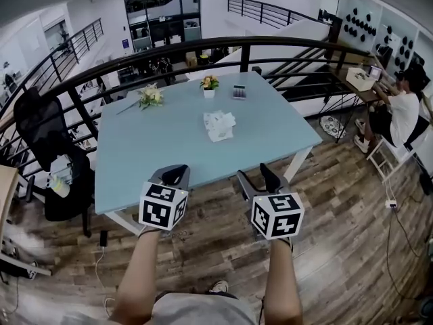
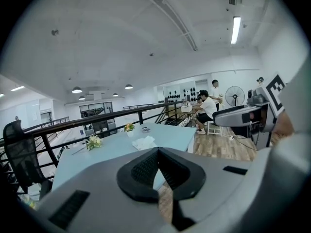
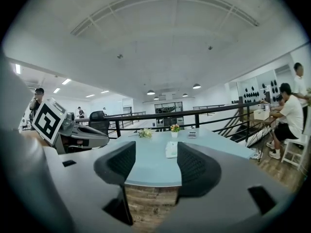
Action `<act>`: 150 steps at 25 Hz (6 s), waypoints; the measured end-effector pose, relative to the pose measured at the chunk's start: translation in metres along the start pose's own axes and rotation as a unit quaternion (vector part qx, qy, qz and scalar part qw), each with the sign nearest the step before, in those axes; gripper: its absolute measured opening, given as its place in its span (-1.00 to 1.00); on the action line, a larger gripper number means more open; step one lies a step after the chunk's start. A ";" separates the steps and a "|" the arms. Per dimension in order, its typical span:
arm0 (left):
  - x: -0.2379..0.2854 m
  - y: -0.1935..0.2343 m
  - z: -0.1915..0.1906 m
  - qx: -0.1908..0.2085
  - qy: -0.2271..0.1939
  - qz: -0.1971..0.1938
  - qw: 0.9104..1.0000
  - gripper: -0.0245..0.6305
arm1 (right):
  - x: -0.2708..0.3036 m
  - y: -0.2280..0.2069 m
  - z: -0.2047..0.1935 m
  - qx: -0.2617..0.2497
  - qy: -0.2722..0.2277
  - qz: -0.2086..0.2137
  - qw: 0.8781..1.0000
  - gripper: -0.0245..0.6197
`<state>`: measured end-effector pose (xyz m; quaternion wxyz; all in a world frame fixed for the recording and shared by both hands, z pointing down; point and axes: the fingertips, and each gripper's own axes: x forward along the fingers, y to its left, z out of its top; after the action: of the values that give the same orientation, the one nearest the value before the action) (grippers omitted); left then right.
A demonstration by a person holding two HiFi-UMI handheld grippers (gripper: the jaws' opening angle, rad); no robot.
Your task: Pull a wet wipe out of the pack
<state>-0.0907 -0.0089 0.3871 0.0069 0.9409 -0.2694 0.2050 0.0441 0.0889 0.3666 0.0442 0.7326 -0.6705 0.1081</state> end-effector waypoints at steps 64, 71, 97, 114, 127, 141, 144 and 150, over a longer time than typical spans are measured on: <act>0.179 0.146 0.039 -0.020 0.012 0.054 0.998 -0.94 | 0.233 -0.070 0.035 -0.021 0.040 0.055 0.997 -0.15; 0.207 0.173 0.049 -0.016 0.015 0.048 0.999 -0.94 | 0.269 -0.082 0.045 -0.017 0.046 0.044 0.998 -0.15; 0.280 0.248 0.058 -0.026 0.011 0.041 0.999 -0.94 | 0.369 -0.089 0.057 -0.019 0.064 0.032 0.997 -0.15; 0.292 0.271 0.050 -0.033 0.006 0.058 0.998 -0.94 | 0.400 -0.093 0.057 -0.020 0.063 0.039 0.997 -0.15; 0.306 0.276 0.044 -0.043 0.019 0.094 0.995 -0.94 | 0.425 -0.113 0.051 -0.021 0.065 0.069 0.995 -0.15; 0.319 0.252 0.063 -0.069 0.030 0.166 0.983 -0.94 | 0.437 -0.146 0.061 -0.040 0.073 0.151 0.985 -0.15; 0.318 0.247 0.069 -0.073 0.031 0.182 0.980 -0.94 | 0.436 -0.150 0.063 -0.043 0.073 0.170 0.982 -0.15; 0.319 0.235 0.075 -0.073 0.033 0.203 0.976 -0.94 | 0.436 -0.158 0.064 -0.050 0.073 0.195 0.977 -0.15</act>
<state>0.0646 -0.3798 0.4198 0.0424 0.8561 -0.4689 0.2132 0.2414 -0.3331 0.4114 0.1074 0.5752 -0.7998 0.1342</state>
